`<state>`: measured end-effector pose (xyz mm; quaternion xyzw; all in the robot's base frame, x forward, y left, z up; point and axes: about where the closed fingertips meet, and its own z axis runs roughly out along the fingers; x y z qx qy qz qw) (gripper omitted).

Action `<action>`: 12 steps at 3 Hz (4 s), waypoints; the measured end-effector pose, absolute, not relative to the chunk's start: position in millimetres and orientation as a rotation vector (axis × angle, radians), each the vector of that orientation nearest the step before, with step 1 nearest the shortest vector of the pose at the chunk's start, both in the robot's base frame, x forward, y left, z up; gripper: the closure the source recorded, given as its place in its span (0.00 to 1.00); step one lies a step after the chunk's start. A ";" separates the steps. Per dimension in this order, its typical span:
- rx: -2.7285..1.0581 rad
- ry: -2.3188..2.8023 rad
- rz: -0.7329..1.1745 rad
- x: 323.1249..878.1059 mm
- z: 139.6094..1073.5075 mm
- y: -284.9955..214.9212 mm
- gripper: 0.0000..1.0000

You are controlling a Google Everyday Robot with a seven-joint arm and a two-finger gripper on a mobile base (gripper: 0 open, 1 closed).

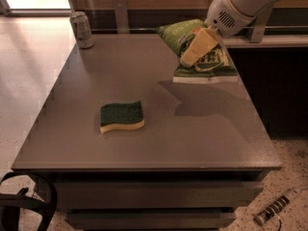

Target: Move green jalapeno chip bag near 7up can

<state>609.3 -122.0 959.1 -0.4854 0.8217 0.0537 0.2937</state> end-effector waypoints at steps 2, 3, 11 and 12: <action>-1.226 1.987 0.188 678.5 969.6 -97.5 1.00; -1.226 1.994 0.187 677.8 966.7 -94.4 1.00; -1.272 1.798 0.013 852.0 928.6 63.7 0.54; -1.276 1.800 0.016 852.2 925.4 65.8 0.30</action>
Offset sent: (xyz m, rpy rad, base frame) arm 0.1033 0.0325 0.0166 0.1764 -0.2442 0.0251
